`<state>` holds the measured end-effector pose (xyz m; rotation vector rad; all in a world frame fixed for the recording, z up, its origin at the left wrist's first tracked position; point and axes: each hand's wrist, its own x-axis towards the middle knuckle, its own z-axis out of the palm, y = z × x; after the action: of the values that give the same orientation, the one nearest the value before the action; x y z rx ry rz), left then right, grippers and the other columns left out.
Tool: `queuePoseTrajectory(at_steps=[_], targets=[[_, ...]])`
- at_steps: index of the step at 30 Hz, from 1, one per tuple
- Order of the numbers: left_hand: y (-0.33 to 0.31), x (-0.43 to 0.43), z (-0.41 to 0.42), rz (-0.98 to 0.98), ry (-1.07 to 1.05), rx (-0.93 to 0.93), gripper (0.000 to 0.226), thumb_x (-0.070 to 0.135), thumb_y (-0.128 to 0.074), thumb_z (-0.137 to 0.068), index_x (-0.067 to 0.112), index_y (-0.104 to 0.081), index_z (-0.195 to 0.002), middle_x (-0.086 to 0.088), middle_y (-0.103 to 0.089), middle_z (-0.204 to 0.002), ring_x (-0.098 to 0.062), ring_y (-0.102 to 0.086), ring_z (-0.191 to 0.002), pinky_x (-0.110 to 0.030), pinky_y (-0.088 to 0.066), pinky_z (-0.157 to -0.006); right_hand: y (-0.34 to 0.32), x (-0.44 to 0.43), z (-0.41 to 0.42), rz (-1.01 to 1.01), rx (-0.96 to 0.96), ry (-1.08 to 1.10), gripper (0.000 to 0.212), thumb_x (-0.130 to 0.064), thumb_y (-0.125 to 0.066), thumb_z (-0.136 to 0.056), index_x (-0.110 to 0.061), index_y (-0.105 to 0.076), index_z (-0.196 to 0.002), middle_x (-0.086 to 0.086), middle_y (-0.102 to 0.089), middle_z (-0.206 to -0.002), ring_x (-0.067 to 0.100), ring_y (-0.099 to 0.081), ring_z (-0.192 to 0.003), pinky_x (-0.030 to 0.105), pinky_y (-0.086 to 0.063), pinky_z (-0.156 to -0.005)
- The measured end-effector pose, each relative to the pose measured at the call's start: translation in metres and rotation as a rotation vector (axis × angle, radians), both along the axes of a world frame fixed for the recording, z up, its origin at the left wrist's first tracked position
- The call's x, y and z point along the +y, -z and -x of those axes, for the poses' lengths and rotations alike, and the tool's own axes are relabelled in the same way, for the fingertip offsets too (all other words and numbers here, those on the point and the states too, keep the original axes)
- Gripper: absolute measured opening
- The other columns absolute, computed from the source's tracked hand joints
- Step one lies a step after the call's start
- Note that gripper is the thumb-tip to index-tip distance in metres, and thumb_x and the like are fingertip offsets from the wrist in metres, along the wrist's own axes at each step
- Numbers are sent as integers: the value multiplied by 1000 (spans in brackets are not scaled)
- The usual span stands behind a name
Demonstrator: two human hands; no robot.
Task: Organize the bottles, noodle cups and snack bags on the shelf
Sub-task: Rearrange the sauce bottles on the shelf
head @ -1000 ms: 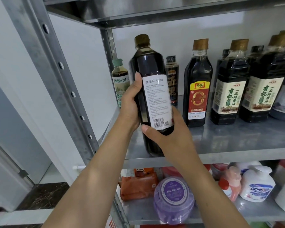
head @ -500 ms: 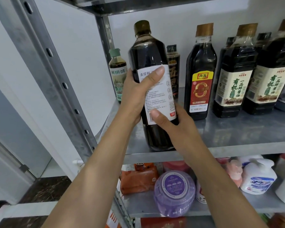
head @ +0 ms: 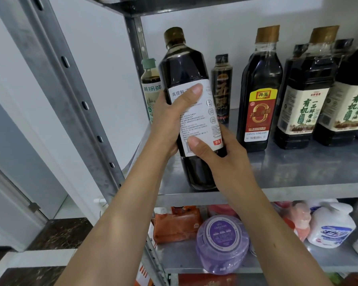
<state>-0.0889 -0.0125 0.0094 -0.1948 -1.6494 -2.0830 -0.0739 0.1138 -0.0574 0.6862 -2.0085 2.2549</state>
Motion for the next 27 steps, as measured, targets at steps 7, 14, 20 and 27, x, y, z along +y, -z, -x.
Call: queuePoseTrajectory(at_steps=[7, 14, 20, 27], targets=[[-1, 4, -1, 22, 17, 11, 54, 21, -72, -79, -3, -57, -125, -12, -71, -93, -27, -72, -83, -36, -58, -69, 2, 2, -3, 22, 1, 2, 53, -37, -74, -85, -38, -53, -133, -23, -67, -118, -12, -61, -106, 3, -46, -80], [-1, 4, -5, -8, 64, 8, 47, 24, -73, -80, 4, -60, -120, -16, -69, -95, -28, -69, -84, -38, -58, -71, 1, -4, -10, 21, 24, 21, 57, -39, -74, -85, -38, -51, -137, -23, -66, -120, -11, -61, -107, 6, -47, -82], [-2, 6, -15, 6, -92, -20, 63, 30, -75, -79, 12, -48, -133, -12, -70, -114, -25, -73, -93, -42, -61, -79, 3, -15, -24, -40, 85, 133, 68, -51, -73, -84, -44, -42, -143, -25, -63, -122, -10, -59, -111, 18, -48, -92], [-15, 2, -31, 42, -182, -69, 53, 28, -79, -83, 12, -57, -128, -8, -75, -106, -21, -75, -90, -35, -61, -76, 0, -15, -32, -75, 64, 93, 72, -67, -59, -86, -42, -37, -149, -22, -63, -127, -8, -57, -118, 18, -47, -99]])
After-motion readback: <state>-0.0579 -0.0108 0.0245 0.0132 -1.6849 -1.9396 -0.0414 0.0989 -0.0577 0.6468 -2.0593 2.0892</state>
